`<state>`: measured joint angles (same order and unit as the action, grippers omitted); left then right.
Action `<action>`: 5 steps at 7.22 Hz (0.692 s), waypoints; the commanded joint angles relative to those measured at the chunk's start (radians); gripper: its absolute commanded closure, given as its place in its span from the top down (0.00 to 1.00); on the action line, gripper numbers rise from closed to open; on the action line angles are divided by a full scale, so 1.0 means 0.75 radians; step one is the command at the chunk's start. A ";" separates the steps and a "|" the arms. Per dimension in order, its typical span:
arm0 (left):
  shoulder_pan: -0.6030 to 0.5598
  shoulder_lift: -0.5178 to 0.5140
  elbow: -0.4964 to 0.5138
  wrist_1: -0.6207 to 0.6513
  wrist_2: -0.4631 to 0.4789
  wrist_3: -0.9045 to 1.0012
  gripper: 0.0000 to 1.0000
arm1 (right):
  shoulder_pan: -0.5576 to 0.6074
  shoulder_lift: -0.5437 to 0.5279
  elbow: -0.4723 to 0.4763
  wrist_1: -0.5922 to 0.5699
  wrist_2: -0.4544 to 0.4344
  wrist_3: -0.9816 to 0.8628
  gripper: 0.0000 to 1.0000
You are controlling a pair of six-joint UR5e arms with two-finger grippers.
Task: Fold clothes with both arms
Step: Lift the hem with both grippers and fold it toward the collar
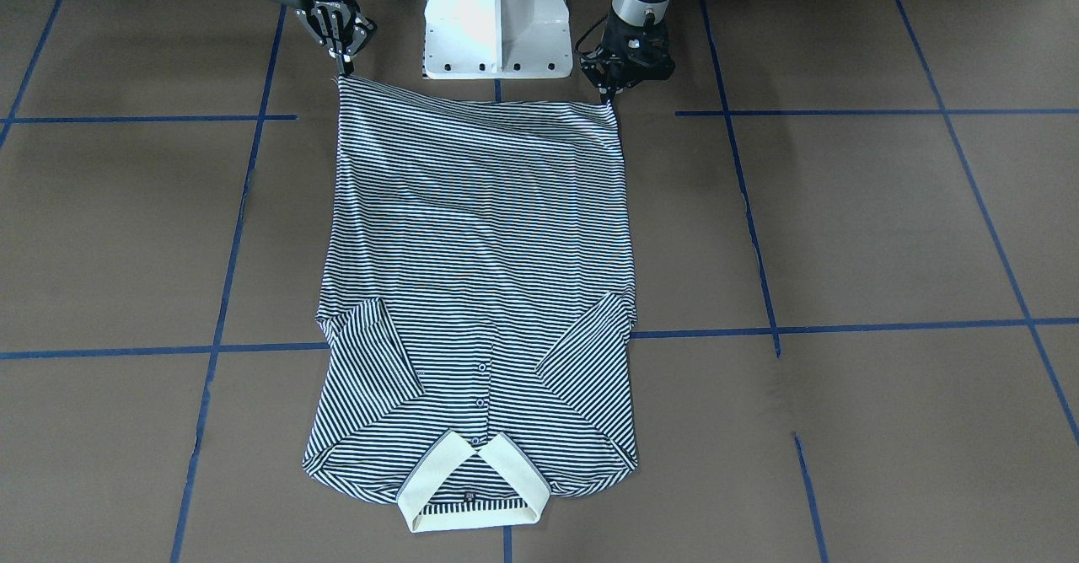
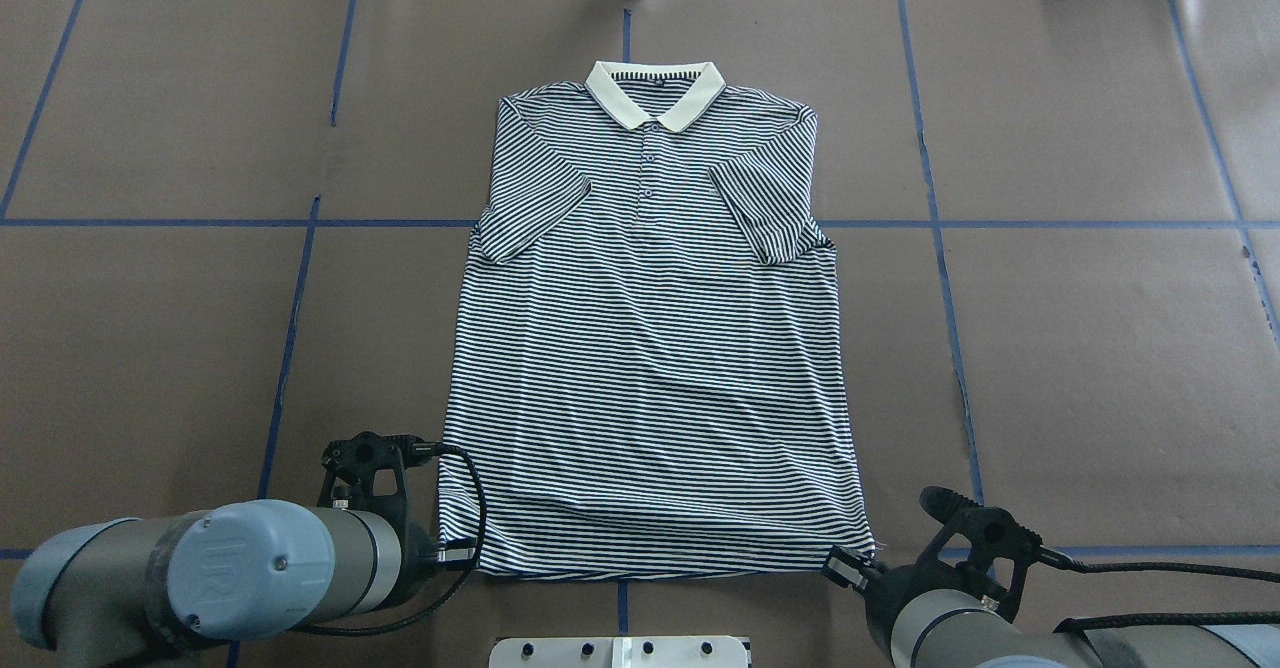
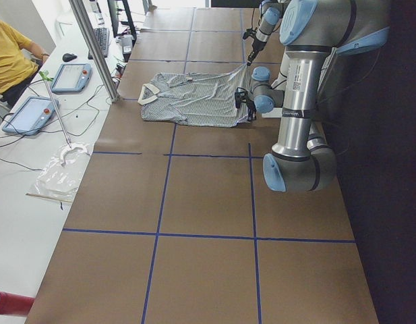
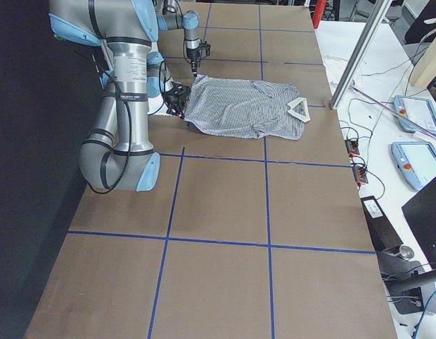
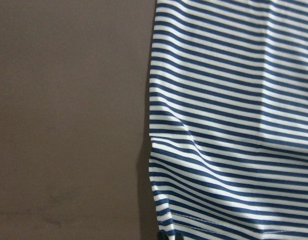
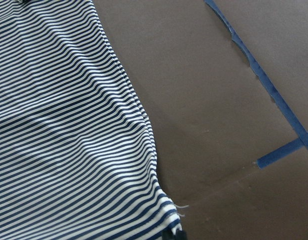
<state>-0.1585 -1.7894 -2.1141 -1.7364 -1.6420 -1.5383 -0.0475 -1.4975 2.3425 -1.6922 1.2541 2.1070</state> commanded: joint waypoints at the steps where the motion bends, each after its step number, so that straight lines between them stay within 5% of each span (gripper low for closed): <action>1: 0.007 -0.035 -0.362 0.366 -0.030 0.004 0.00 | -0.051 -0.002 0.166 -0.125 0.005 0.001 0.00; 3: -0.018 -0.186 -0.608 0.720 -0.150 0.004 0.00 | -0.106 0.000 0.408 -0.332 0.023 0.001 0.00; 5: -0.057 -0.242 -0.603 0.751 -0.153 0.014 0.00 | -0.060 0.049 0.442 -0.417 0.054 -0.005 0.00</action>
<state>-0.1889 -1.9477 -2.5583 -1.1995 -1.7504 -1.5329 -0.1107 -1.4755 2.6536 -1.9631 1.2846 2.1067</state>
